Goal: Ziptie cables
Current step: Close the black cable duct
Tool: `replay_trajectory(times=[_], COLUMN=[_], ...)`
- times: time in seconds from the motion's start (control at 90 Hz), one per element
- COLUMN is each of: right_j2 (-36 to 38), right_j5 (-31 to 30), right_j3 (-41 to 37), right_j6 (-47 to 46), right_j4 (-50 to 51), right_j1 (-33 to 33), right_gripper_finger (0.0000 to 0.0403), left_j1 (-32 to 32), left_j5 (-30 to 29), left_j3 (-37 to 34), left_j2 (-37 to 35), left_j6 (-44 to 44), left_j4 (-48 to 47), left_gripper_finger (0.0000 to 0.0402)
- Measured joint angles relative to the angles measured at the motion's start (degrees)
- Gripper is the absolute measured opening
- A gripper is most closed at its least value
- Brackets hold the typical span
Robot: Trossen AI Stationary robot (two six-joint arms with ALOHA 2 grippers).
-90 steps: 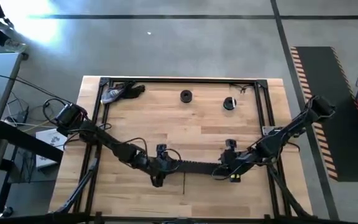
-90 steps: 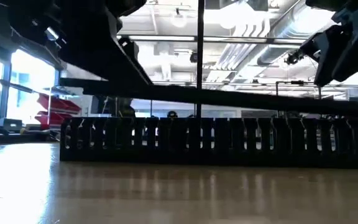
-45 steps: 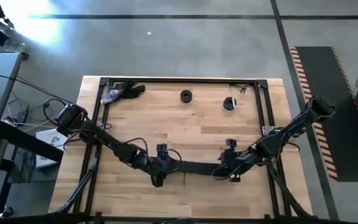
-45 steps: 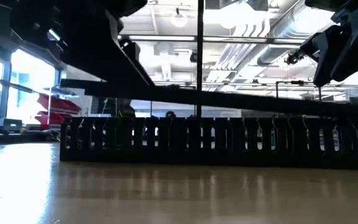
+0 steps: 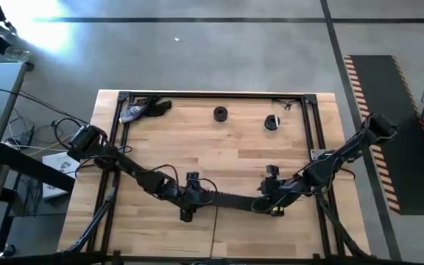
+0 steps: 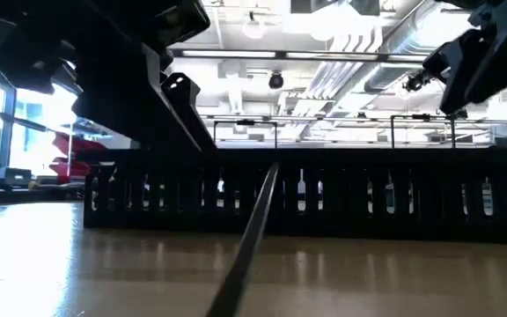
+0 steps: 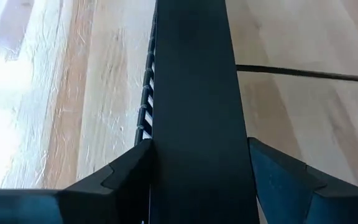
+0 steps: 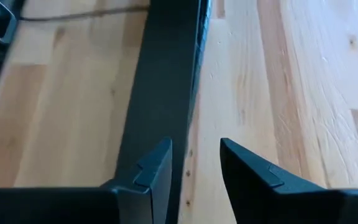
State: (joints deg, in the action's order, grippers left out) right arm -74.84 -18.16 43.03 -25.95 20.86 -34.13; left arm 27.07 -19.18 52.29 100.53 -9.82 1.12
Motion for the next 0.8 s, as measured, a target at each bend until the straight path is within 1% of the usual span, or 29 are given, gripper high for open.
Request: replay_trajectory(times=[0.089, 0.211, 0.322, 0.411, 0.5, 0.578, 0.7, 0.8], right_j2=[-1.18, -3.89, -6.53, -8.28, -9.52, -10.18, -9.91, -9.47], right_j5=[2.02, 4.86, 5.12, 5.08, 4.64, 4.19, 1.75, 1.15], right_j3=[0.0, 0.0, 0.0, 0.0, 0.0, 0.0, 0.0, 0.0], right_j6=[1.24, 1.17, -1.32, -4.0, -5.1, -4.77, -4.87, -5.35], right_j4=[-1.81, -2.26, -2.34, -2.99, -4.01, -5.38, -5.89, -5.79], right_j1=[0.01, -0.02, -0.03, -0.03, -0.11, -0.55, -1.6, -2.05], right_gripper_finger=[0.0154, 0.0206, 0.0249, 0.0265, 0.0264, 0.025, 0.0209, 0.0171], left_j1=[0.0, 0.0, 0.0, 0.0, 0.0, 0.0, -0.04, -0.02], left_j5=[0.02, 0.02, 0.03, 0.02, 0.06, 0.13, 0.04, 0.02], left_j3=[0.0, 0.0, 0.0, 0.0, 0.0, 0.0, 0.0, 0.0], left_j2=[0.0, 0.0, 0.0, 0.0, 0.0, 0.0, 0.0, 0.0], left_j6=[0.07, 0.94, 1.07, 1.07, 1.09, 1.09, 1.07, 1.07], left_j4=[-0.02, -0.09, -0.42, -0.96, -1.66, -1.87, -1.99, -1.99], left_gripper_finger=[0.022, 0.022, 0.022, 0.022, 0.022, 0.022, 0.022, 0.022])
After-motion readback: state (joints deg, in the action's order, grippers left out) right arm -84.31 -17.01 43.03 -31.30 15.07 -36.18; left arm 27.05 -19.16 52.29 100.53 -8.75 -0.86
